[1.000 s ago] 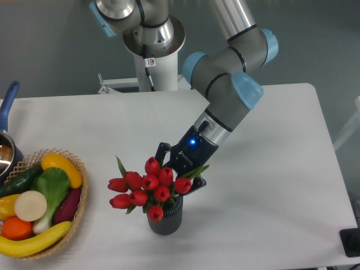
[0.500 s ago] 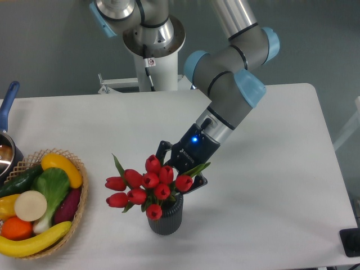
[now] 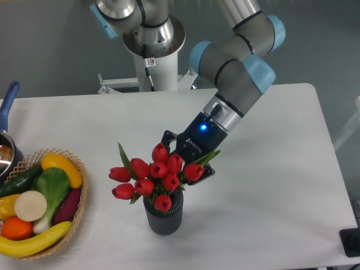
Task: Pick up the flowers from the vase
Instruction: 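Lift the gripped tulips straight up out of the vase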
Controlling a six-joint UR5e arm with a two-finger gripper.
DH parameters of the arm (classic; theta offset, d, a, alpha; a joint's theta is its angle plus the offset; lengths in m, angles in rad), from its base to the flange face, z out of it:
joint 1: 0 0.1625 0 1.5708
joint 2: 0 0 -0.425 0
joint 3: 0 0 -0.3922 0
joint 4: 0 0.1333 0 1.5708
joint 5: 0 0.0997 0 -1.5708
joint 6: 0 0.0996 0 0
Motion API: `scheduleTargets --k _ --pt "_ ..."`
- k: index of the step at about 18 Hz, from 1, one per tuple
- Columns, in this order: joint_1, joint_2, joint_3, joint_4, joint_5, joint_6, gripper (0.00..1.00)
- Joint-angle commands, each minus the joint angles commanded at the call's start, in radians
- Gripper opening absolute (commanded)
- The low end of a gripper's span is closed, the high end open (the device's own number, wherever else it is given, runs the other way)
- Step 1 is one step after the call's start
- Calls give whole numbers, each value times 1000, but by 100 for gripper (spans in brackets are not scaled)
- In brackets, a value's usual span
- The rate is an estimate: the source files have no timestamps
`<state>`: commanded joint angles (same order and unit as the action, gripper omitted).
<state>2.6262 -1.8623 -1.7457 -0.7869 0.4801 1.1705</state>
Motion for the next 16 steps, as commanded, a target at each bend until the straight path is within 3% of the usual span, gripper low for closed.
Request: scheduleTargets --k 16 --pt "-2 37 124 -2 -40 -204 47"
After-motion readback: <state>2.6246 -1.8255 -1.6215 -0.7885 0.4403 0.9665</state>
